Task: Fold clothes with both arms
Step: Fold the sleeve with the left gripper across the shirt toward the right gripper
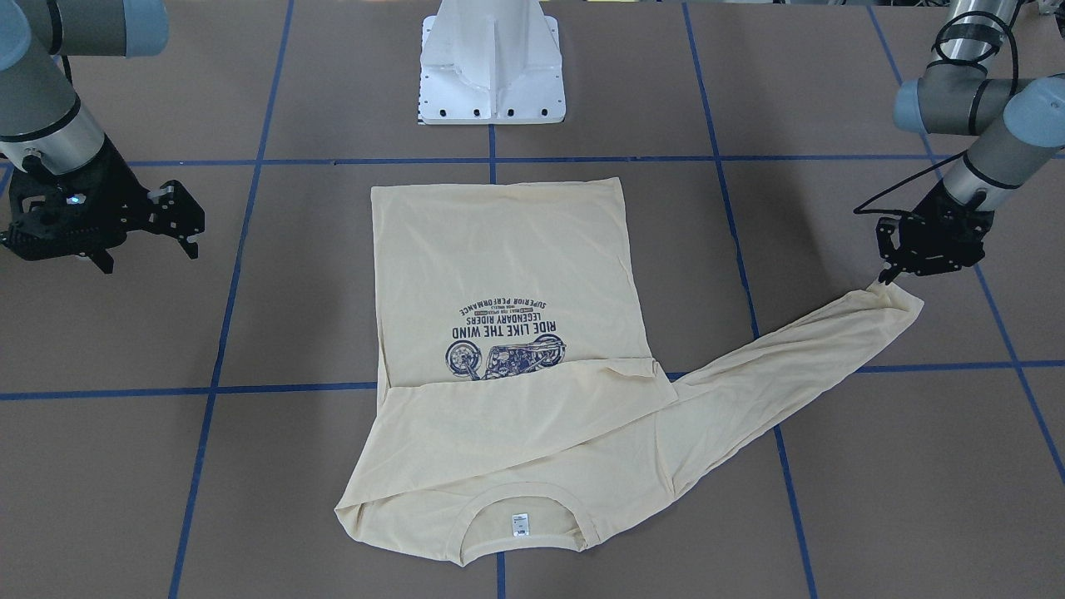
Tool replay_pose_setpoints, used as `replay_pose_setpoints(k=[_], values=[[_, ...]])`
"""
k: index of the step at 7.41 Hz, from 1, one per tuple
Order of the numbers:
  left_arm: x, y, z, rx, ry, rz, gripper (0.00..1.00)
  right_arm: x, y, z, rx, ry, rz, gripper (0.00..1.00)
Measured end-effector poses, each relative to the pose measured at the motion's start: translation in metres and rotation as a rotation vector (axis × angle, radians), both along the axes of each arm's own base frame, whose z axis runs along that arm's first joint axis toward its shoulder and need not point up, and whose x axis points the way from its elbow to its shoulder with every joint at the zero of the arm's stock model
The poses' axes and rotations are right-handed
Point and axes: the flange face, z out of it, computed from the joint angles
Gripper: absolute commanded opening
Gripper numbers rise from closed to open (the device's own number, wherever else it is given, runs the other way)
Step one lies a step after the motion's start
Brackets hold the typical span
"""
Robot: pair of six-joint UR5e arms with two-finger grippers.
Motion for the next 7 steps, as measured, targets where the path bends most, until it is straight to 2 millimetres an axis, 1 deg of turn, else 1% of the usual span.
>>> replay_pose_setpoints(k=[1, 2, 3, 5, 6, 7], values=[[0.004, -0.009, -0.026, 0.033, 0.026, -0.004, 0.00, 0.000, 0.000, -0.001, 0.001, -0.001, 0.000, 1.00], [0.011, -0.022, -0.059, 0.052, 0.047, -0.008, 0.00, 0.000, 0.000, -0.001, 0.001, -0.002, 0.001, 1.00], [0.020, -0.038, -0.102, 0.049, 0.050, -0.012, 0.00, 0.001, 0.000, -0.002, 0.002, -0.002, 0.001, 1.00], [0.051, -0.084, -0.227, 0.003, 0.026, -0.018, 0.00, 0.001, -0.001, -0.003, 0.001, -0.004, 0.004, 1.00], [0.067, -0.103, -0.293, -0.040, 0.023, -0.036, 0.00, 0.001, -0.001, -0.003, 0.000, -0.006, 0.007, 1.00], [0.089, -0.111, -0.352, -0.099, 0.041, -0.062, 0.00, 0.001, -0.001, -0.004, -0.001, -0.007, 0.009, 1.00]])
